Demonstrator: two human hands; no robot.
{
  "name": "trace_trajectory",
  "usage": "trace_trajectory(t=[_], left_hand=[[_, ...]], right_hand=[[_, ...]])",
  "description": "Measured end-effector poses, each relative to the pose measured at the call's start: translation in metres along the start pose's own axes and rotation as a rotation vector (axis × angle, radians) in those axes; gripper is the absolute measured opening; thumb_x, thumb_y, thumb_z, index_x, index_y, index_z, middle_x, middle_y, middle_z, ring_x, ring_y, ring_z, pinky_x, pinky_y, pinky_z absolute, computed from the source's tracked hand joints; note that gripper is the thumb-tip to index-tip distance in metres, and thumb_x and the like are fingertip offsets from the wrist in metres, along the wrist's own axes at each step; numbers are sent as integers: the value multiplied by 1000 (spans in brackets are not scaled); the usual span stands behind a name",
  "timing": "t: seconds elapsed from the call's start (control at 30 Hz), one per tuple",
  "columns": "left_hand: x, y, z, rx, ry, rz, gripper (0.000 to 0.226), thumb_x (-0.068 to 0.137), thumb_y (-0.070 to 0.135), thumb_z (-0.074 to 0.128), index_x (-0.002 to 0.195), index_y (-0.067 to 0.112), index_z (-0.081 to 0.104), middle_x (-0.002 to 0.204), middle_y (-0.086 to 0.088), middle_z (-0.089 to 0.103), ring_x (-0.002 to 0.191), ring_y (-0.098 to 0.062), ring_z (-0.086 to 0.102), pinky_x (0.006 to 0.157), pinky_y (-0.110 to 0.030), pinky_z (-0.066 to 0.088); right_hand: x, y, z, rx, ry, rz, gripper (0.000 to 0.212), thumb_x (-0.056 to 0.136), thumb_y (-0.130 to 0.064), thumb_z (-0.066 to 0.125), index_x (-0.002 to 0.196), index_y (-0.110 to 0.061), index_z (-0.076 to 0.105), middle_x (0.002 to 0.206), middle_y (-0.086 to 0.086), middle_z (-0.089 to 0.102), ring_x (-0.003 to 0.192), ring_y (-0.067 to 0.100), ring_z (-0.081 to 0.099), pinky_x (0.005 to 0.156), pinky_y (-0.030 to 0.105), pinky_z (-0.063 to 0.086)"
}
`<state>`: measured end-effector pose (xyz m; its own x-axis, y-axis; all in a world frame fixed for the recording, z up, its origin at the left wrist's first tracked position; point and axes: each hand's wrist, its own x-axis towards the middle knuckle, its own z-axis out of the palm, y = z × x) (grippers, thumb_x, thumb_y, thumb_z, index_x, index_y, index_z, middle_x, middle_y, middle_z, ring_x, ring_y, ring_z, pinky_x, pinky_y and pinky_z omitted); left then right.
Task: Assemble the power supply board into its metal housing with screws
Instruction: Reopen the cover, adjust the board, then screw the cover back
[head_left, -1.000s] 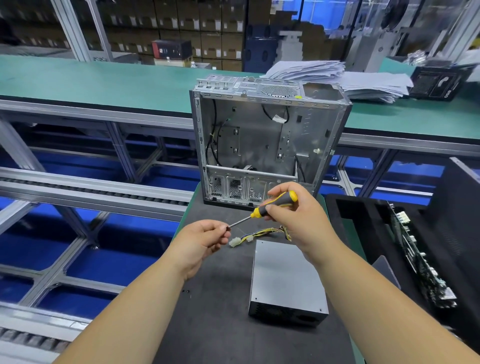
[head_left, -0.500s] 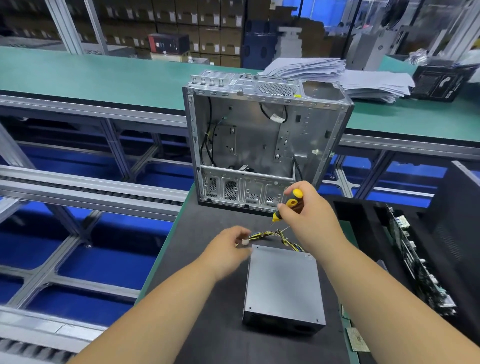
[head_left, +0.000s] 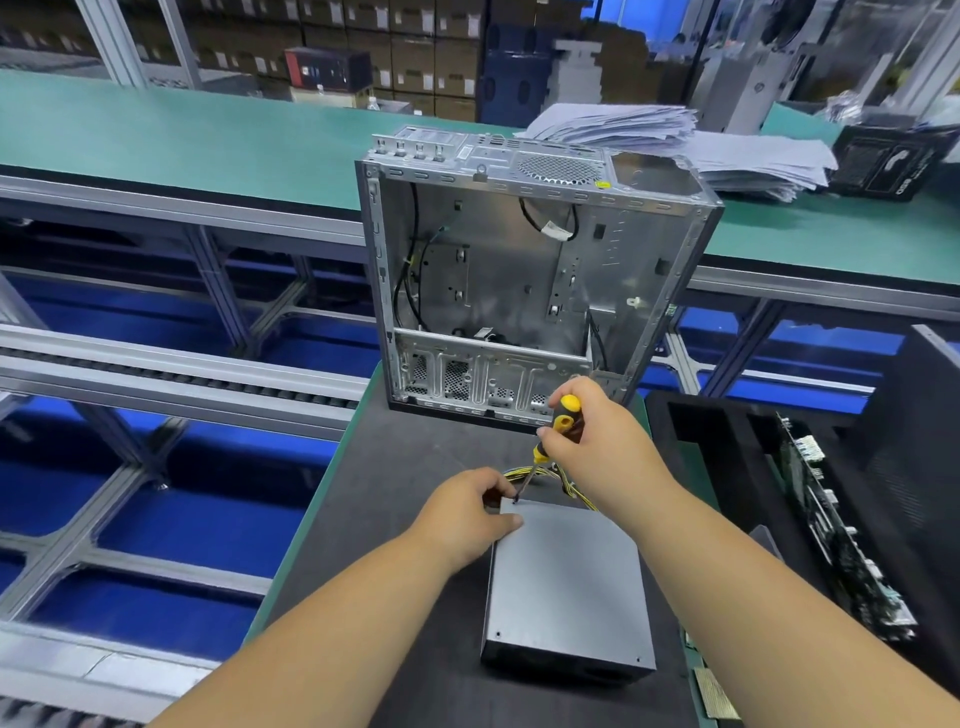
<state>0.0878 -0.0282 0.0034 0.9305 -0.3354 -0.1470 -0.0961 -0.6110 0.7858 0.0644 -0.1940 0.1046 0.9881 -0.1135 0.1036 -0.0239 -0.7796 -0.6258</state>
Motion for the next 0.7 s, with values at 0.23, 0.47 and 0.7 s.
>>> trace_trajectory(t=[0.23,0.47,0.7], left_hand=[[2,-1,3,-23,6,-12,24,76,29,80,91,36,62,90,12,60,78,-2,56,65,-12,42],[6,2,6,-28,39,-46,23,74,31,82,89,31,65,82,11,59,71,-2,54,60,-15,41],[5,2,7,-46,46,-68,23,73,29,83,89,31,67,82,10,60,76,-5,57,71,-22,50]], right_hand=[[3,2,3,-29,-38,-33,28,88,-35,65,101,-43,42,81,-14,61,74,8,61,66,32,55],[15,-11,-13,-121,-220,-90,35,87,-16,64,105,-39,44,84,-8,67,78,16,66,70,38,57],[37,-36,-28,-449,-368,-56,16,81,-30,76,84,-22,62,79,-5,71,79,15,68,68,29,53]])
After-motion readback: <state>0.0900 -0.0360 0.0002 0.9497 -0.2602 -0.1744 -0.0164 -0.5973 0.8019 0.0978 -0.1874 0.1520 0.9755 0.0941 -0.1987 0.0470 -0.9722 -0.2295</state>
